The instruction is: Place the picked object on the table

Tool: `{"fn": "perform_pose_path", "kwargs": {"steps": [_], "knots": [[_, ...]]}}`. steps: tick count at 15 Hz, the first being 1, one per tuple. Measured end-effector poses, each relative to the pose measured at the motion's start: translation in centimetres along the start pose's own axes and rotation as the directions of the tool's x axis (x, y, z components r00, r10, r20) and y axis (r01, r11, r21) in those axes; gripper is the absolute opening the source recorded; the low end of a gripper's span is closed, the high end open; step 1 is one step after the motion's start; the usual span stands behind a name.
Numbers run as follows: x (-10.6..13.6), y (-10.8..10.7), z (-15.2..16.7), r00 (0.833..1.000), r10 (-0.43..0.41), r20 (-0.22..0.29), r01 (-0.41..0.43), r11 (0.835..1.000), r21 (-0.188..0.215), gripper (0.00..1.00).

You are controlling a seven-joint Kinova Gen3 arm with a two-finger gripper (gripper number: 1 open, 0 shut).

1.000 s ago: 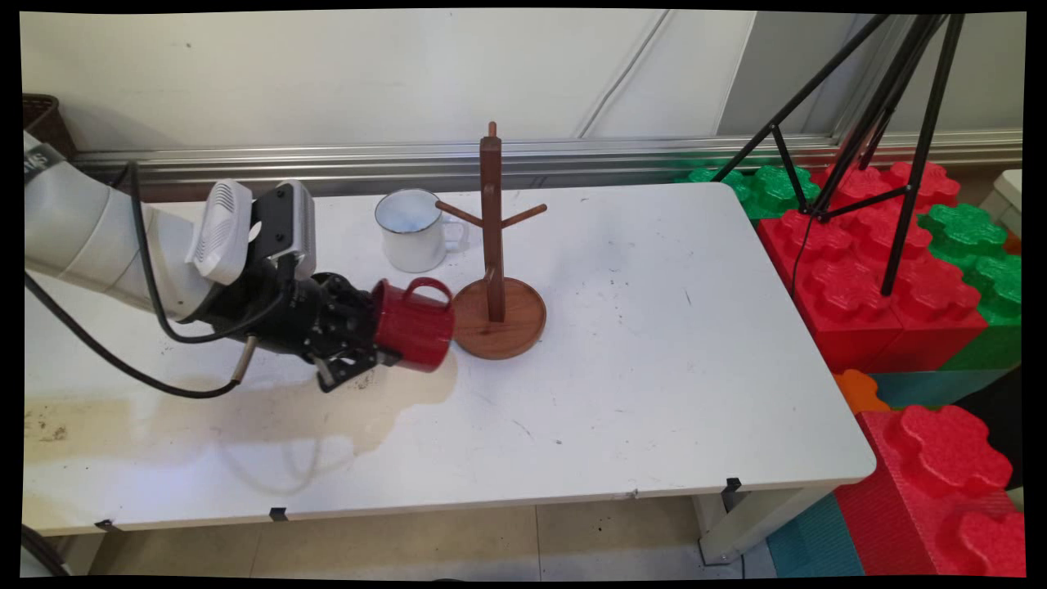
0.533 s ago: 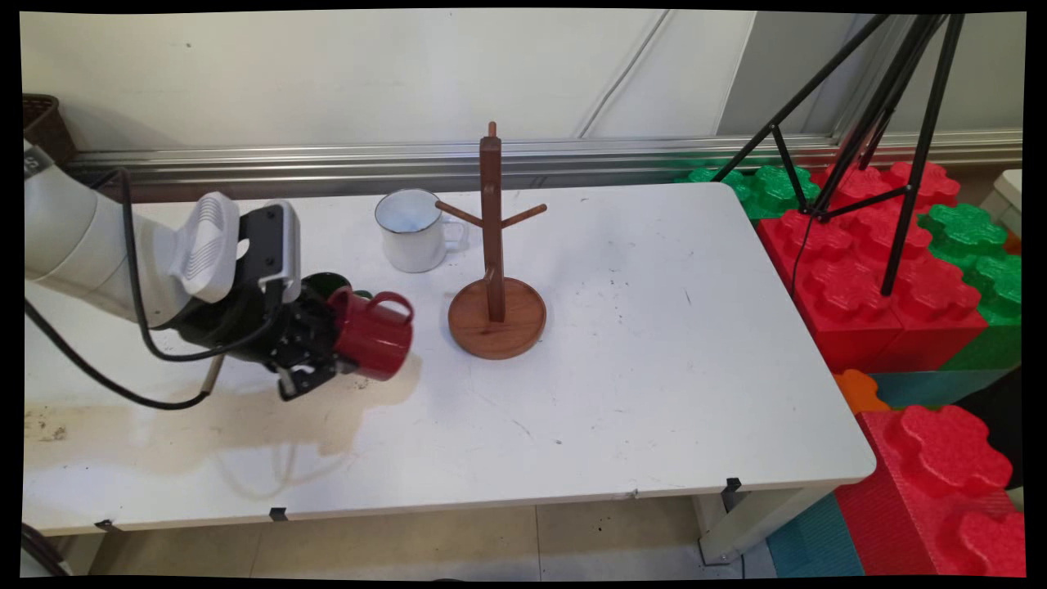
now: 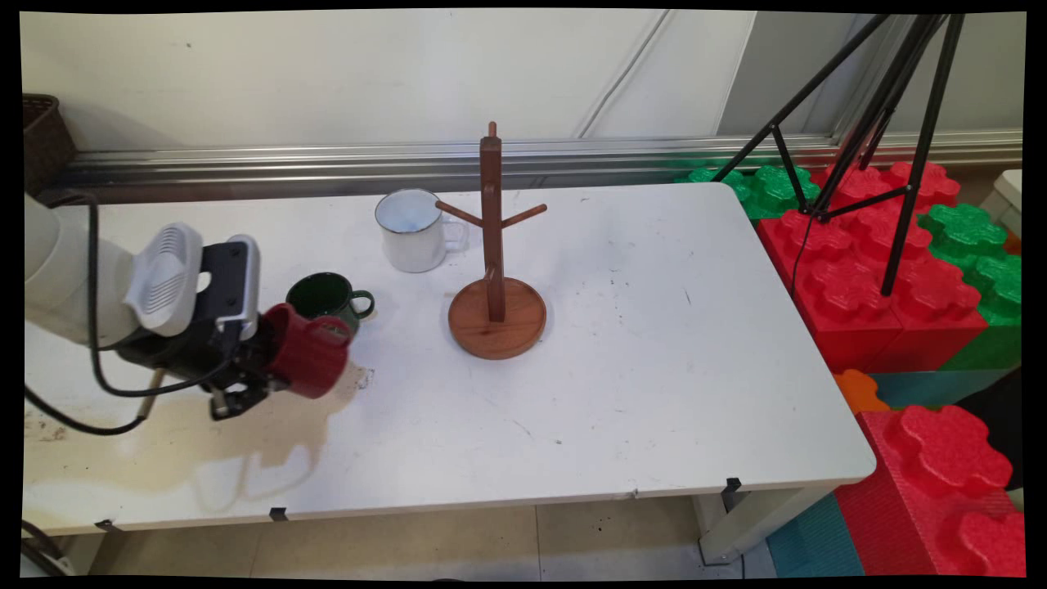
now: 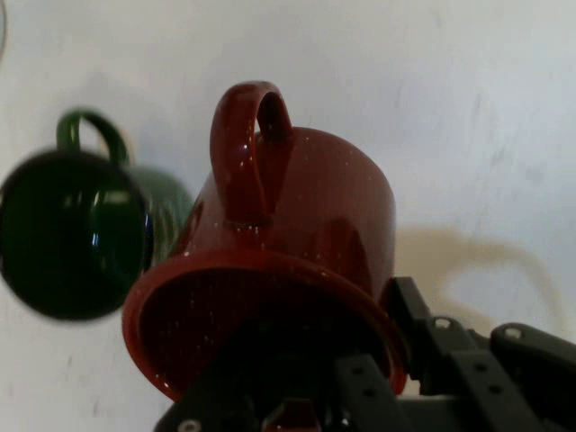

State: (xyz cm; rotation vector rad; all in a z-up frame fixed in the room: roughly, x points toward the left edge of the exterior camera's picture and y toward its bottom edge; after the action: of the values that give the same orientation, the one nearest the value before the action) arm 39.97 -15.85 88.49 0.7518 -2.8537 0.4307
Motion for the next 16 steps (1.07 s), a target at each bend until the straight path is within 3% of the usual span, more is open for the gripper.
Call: {"fn": "perform_pose_path", "kwargs": {"steps": [3, 8, 16], "knots": [[-1.4, 0.1, -0.2, 0.997, 0.018, 0.071, -0.019, 1.000, 0.016, 0.00], [-2.9, -0.2, 0.3, 0.988, 0.039, 0.148, -0.045, 0.998, 0.040, 0.00], [-3.4, -0.5, 2.5, 0.975, 0.043, 0.220, -0.058, 0.996, 0.063, 0.00]]}}
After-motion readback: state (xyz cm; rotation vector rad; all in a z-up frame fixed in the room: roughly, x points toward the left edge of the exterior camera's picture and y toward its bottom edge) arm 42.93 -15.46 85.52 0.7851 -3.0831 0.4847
